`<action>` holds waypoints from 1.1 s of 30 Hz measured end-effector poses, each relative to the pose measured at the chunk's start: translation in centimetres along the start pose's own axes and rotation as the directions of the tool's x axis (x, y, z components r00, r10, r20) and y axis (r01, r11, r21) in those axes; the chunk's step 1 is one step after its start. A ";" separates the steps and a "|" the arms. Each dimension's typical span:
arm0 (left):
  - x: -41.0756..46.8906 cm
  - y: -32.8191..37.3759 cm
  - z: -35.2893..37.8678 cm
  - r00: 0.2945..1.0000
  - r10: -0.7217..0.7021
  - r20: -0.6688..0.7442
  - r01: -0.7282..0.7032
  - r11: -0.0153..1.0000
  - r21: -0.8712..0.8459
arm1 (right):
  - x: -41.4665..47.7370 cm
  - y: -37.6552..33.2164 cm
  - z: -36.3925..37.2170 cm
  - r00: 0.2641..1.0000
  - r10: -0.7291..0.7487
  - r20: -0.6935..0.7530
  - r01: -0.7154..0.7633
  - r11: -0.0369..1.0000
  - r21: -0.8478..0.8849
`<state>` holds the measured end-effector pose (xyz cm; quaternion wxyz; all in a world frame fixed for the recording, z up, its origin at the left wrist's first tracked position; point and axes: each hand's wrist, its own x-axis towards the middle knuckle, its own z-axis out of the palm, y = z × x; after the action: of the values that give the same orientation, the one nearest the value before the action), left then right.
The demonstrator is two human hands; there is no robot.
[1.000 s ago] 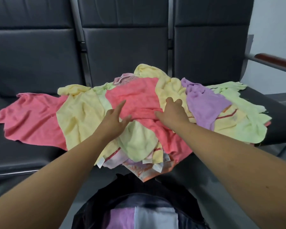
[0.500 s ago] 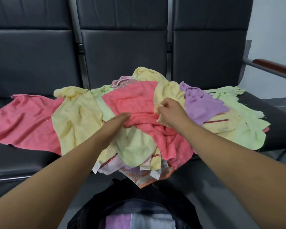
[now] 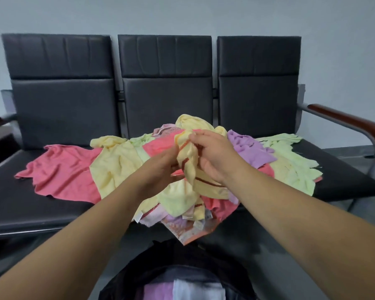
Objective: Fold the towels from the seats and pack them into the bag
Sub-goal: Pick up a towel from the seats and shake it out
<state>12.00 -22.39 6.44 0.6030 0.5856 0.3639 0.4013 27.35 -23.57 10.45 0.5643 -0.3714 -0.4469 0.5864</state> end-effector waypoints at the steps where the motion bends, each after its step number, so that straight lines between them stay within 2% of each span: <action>1: -0.7 0.3 0.2 0.999 0.038 0.032 -0.040 0.997 0.068 | -0.3 -0.9 0.5 1.000 -0.007 -0.005 0.007 0.999 0.041; 3: -1.6 1.0 0.4 0.997 0.082 0.004 -0.082 0.983 0.164 | -1.1 -2.8 1.7 1.000 -0.024 0.001 0.024 0.998 0.066; 7: -3.5 3.4 0.2 0.977 0.137 -0.165 -0.086 0.956 0.281 | -2.7 -6.9 3.7 0.996 -0.089 0.001 0.089 0.995 0.042; 11: -5.5 4.9 -1.5 0.972 0.156 -0.176 -0.073 0.911 0.406 | -4.1 -11.2 3.8 0.980 -0.167 -0.104 0.170 0.985 0.016; 14: -7.3 6.6 -2.3 0.966 0.189 -0.178 -0.123 0.938 0.325 | -4.6 -12.9 2.1 0.925 -0.267 -0.270 0.165 0.923 -0.347; 16: -8.4 8.3 -2.6 0.974 0.197 -0.116 -0.168 0.961 0.221 | -5.1 -13.2 0.9 0.903 -0.275 -0.330 0.075 0.858 -0.508; 17: -8.9 9.3 -2.5 0.978 0.200 -0.064 -0.186 0.967 0.174 | -5.6 -13.2 0.5 0.911 -0.223 -0.348 0.021 0.866 -0.500; 19: -9.7 11.5 -1.8 0.977 0.205 0.056 -0.208 0.975 0.072 | -6.3 -13.3 -0.2 0.946 -0.070 -0.316 -0.042 0.941 -0.335; 21: -10.7 13.7 -0.7 0.967 0.198 0.160 -0.194 0.980 -0.040 | -6.5 -13.4 -0.6 0.986 0.026 -0.165 -0.046 0.992 -0.120; 23: -11.4 15.8 0.0 0.955 0.175 0.240 -0.151 0.982 -0.113 | -6.7 -13.8 -0.8 0.999 0.050 -0.006 -0.049 0.998 0.042; 24: -11.6 16.8 0.1 0.956 0.143 0.255 -0.135 0.990 -0.050 | -6.6 -14.0 -0.9 0.999 0.047 0.025 -0.048 0.998 0.047; 25: -11.8 17.6 0.0 0.968 0.095 0.233 -0.134 0.979 0.156 | -6.6 -14.2 -1.0 0.999 0.037 0.029 -0.037 0.999 -0.002; 26: -11.8 18.1 -0.5 0.986 0.043 0.161 -0.118 0.861 0.495 | -6.4 -14.3 -1.5 1.000 0.015 -0.007 -0.015 0.995 -0.096; 27: -11.8 18.4 -1.1 0.998 0.024 0.056 -0.059 0.580 0.812 | -6.4 -14.3 -2.1 0.997 -0.017 -0.069 0.003 0.980 -0.198; 28: -11.8 18.6 -1.8 0.999 0.041 -0.012 0.001 0.262 0.965 | -6.4 -14.2 -2.8 0.990 -0.044 -0.137 0.005 0.962 -0.272; 29: -11.8 18.4 -2.8 0.997 0.055 -0.053 0.048 0.083 0.995 | -6.4 -14.2 -3.5 0.980 -0.053 -0.189 -0.007 0.952 -0.305; 30: -12.1 18.1 -3.6 0.996 0.056 -0.072 0.069 0.055 0.996 | -6.5 -14.0 -4.3 0.974 -0.057 -0.221 -0.020 0.943 -0.331; 31: -12.5 17.8 -4.4 0.995 0.048 -0.082 0.076 0.116 0.990 | -6.7 -13.8 -4.9 0.973 -0.058 -0.222 -0.028 0.929 -0.368; 33: -13.4 16.8 -5.5 0.996 0.026 -0.089 0.076 0.312 0.947 | -7.5 -13.3 -5.8 0.991 -0.063 -0.122 -0.002 0.883 -0.469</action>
<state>0.54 -32.44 22.55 0.1348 0.8040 0.5649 0.1275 37.88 -30.87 20.62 0.4956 -0.5280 -0.5423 0.4261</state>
